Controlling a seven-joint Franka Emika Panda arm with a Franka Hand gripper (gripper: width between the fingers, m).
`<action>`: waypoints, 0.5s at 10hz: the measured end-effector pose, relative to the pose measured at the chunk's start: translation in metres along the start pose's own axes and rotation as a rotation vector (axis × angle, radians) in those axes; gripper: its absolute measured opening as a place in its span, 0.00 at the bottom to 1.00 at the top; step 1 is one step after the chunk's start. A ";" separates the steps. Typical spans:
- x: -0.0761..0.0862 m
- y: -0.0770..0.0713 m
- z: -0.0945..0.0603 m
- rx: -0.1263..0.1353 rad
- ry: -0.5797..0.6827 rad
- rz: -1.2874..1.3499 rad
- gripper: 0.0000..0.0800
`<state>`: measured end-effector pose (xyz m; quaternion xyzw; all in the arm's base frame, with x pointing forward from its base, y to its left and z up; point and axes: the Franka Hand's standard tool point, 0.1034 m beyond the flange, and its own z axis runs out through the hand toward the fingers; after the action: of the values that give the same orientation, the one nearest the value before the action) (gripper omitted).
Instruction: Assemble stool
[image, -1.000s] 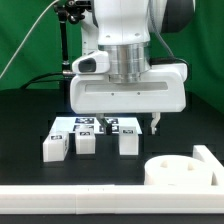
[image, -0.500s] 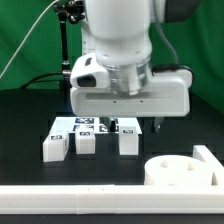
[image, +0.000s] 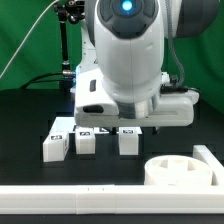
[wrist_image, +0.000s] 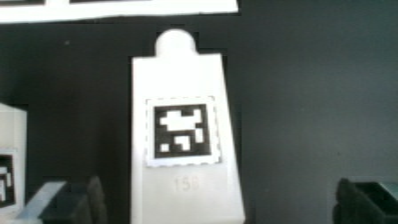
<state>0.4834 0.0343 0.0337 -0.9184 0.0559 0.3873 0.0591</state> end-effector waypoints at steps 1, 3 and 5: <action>0.002 0.000 0.002 -0.024 -0.077 0.004 0.81; 0.013 -0.003 0.007 -0.046 -0.090 0.029 0.81; 0.016 0.001 0.013 -0.041 -0.085 0.024 0.81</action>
Offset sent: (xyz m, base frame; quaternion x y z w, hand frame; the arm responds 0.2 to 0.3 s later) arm 0.0002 -0.0028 -0.0101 0.0005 -0.0041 0.0010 1.0000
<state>0.4853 0.0344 0.0127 -0.9014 0.0563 0.4277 0.0379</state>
